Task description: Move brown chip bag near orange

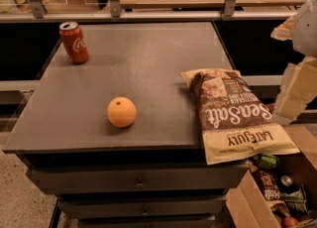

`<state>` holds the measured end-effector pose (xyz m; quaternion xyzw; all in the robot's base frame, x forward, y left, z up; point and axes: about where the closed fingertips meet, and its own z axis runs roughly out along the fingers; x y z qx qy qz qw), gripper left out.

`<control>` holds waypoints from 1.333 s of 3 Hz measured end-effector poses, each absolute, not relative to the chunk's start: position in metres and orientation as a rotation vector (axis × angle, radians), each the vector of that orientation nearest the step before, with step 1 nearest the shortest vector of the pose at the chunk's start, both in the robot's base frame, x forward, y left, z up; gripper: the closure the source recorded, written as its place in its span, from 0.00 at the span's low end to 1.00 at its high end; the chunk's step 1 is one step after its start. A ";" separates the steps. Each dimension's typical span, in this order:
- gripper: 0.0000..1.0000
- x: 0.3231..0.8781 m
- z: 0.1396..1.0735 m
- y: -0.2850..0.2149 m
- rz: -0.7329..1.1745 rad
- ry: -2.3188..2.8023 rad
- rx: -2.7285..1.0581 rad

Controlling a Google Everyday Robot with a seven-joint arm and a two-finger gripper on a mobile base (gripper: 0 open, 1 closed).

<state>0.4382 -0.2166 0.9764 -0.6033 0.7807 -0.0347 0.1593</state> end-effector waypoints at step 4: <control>0.00 0.471 0.942 -0.185 -0.087 2.164 -1.841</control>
Offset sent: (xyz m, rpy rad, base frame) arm 0.0169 0.0184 -0.0173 -0.0413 0.0116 0.0443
